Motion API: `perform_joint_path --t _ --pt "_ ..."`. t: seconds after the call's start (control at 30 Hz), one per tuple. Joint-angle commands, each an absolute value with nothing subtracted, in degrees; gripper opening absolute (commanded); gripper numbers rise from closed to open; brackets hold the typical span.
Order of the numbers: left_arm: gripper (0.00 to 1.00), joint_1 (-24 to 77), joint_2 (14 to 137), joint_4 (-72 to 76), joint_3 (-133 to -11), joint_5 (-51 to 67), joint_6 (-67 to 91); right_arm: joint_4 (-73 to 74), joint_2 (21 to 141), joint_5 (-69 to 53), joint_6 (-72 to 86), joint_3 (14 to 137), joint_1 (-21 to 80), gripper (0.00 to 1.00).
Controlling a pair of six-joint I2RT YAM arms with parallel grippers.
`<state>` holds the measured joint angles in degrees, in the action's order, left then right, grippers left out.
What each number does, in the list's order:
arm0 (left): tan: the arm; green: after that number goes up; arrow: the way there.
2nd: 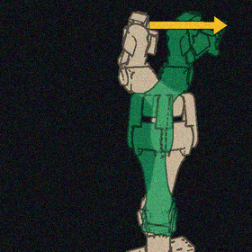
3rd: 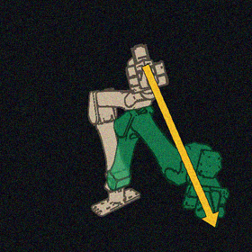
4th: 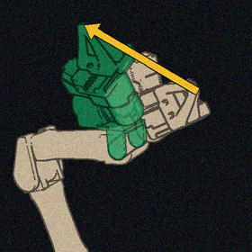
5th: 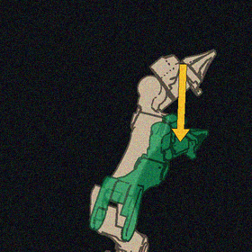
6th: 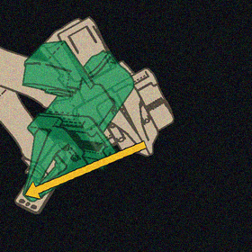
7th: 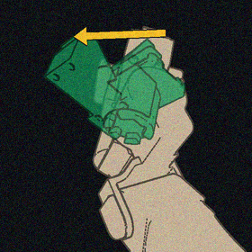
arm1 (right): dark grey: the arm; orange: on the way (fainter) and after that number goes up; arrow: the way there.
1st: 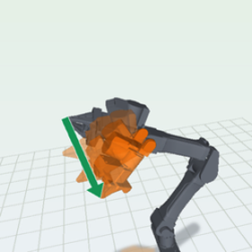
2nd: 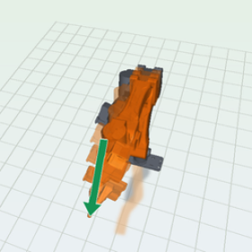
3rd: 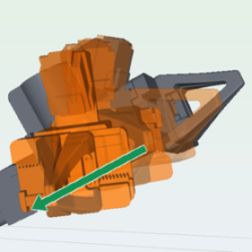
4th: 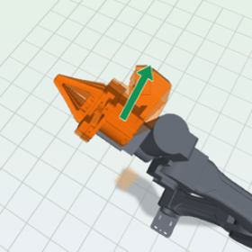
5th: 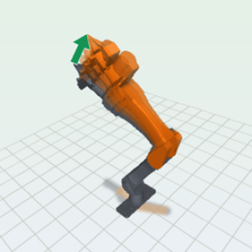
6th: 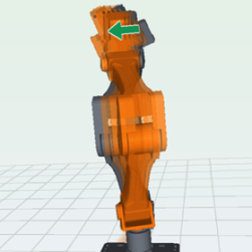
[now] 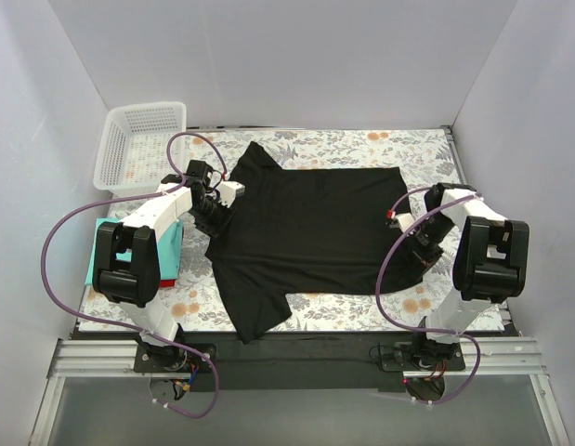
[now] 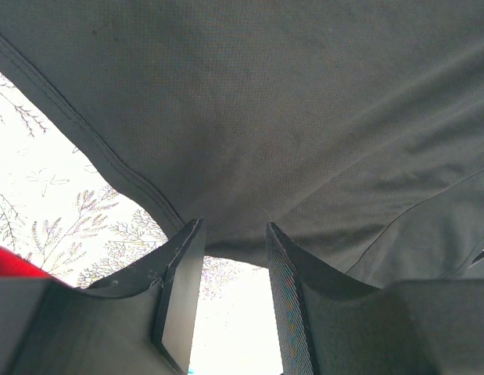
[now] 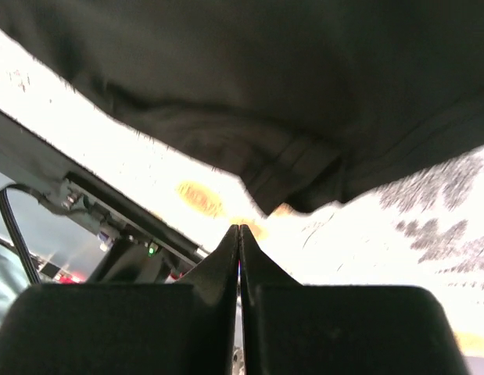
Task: Fold and stack the t-shirts
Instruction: Flatten the tshirt out
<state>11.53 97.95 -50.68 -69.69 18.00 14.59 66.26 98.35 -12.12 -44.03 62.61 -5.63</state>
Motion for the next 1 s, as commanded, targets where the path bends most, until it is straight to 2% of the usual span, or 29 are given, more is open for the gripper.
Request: perform_joint_path --t 0.0,0.2,0.27,0.33,0.4,0.57,0.73,0.97 --pt "0.36 11.78 95.71 -49.66 -69.35 18.10 14.41 70.40 92.21 -9.85 -45.70 60.39 -5.89 0.01" --pt "0.36 11.87 95.54 -49.31 -68.47 18.28 14.33 70.58 87.98 -7.56 -45.44 56.78 -5.80 0.01" --pt "0.36 11.87 95.54 -49.22 -68.29 18.63 14.50 70.49 89.03 -9.48 -43.86 58.78 -5.89 0.21" --pt "0.36 11.86 95.54 -49.31 -68.47 18.72 14.50 70.31 91.56 -10.98 -42.29 60.90 -5.80 0.49" --pt "0.36 11.87 95.45 -49.57 -68.82 18.63 14.50 70.05 93.68 -12.30 -41.40 64.40 -5.80 0.55" --pt "0.36 11.78 94.84 -49.92 -69.00 18.11 14.24 69.17 99.49 -12.31 -40.34 68.73 -5.89 0.53" --pt "0.36 11.87 94.83 -49.57 -68.12 18.11 14.41 69.08 102.91 -12.92 -40.34 69.70 -5.80 0.39" --pt "0.36 11.87 95.80 -49.22 -68.20 18.46 14.59 68.03 105.47 -13.54 -39.38 71.27 -5.80 0.38"
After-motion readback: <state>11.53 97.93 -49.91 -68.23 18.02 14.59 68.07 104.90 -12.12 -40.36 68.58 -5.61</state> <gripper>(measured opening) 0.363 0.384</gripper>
